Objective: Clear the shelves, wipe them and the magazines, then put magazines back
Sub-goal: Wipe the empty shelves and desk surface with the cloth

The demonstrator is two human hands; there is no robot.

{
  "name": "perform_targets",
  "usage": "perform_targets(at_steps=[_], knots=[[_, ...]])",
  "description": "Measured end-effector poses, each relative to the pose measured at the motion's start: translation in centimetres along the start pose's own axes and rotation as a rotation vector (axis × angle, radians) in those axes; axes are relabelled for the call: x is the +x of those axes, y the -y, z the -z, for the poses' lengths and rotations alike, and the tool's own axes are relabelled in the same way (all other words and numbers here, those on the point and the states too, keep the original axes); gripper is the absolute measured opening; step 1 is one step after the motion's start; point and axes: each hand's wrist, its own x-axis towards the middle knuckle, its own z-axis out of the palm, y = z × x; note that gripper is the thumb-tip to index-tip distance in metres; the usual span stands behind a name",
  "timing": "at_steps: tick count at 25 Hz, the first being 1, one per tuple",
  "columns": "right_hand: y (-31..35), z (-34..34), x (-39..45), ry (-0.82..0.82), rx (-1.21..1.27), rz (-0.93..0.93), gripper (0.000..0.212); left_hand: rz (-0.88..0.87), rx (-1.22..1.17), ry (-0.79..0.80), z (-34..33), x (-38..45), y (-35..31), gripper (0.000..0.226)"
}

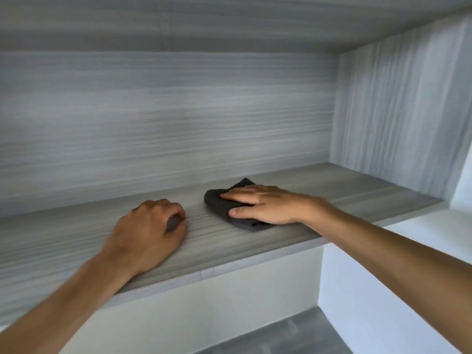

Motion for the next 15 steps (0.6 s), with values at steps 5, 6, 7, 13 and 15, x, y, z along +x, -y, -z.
perform_targets(at_steps=[5,6,7,13,15], knots=[[-9.5,2.8,-5.5,-0.075,-0.092,-0.566,0.061,0.008,0.004,-0.022,-0.3,0.3,-0.1,0.016],[-8.9,2.6,-5.1,-0.079,-0.106,-0.589,0.062,0.016,0.006,-0.021,-0.2,0.4,-0.1,0.016],[-7.4,2.2,-4.5,-0.081,-0.101,-0.56,0.062,0.02,0.007,-0.017,-0.2,0.4,-0.2,0.016],[6.5,-3.5,-6.3,-0.432,-0.144,-0.048,0.061,0.019,-0.011,0.003,0.1,0.1,-0.2,0.018],[5.0,-4.7,-9.0,-0.757,-0.218,0.022,0.048,0.002,-0.023,0.003,0.2,-0.2,-0.1,0.017]])
